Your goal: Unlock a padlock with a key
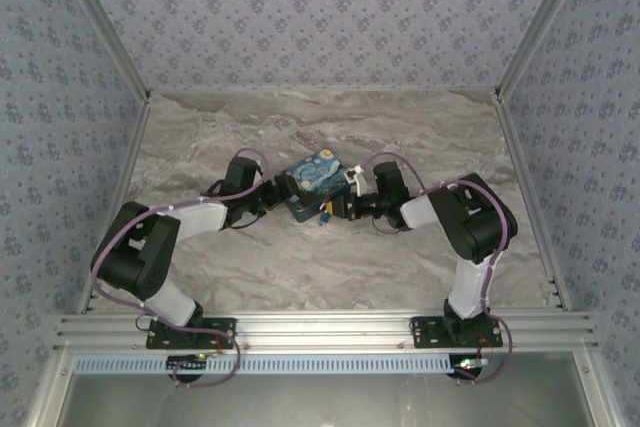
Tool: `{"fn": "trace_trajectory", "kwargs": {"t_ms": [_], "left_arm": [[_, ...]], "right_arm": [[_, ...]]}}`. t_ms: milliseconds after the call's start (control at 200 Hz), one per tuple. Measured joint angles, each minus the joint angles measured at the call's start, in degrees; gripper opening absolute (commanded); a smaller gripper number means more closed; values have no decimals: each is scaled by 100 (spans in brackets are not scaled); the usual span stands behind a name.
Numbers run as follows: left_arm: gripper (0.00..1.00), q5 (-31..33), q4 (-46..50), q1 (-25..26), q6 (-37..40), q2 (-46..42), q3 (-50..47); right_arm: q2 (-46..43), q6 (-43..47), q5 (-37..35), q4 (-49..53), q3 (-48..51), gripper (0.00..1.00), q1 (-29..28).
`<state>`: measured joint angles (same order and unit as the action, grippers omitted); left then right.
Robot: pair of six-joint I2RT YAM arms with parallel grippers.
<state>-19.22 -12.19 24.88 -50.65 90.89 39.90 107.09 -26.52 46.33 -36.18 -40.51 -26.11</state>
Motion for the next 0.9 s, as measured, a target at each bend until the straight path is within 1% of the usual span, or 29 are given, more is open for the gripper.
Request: {"fn": "trace_trajectory", "kwargs": {"t_ms": [75, 215, 460, 705, 899], "left_arm": [[84, 0, 0, 0, 0, -2, 0], [84, 4, -4, 2, -2, -7, -11], [84, 61, -37, 31, -4, -17, -33], [84, 59, -48, 33, -2, -17, -39], [84, 61, -118, 33, -4, -17, -74]], "right_arm": [[0, -7, -2, -9, 20, 3, 4], [-7, -50, -31, -68, 63, 0, 11], [-105, -317, -264, -385, 343, 0, 81], [-179, -859, -435, -1027, 651, 0, 166], [-361, -1263, -686, -1257, 791, 0, 166]]}}
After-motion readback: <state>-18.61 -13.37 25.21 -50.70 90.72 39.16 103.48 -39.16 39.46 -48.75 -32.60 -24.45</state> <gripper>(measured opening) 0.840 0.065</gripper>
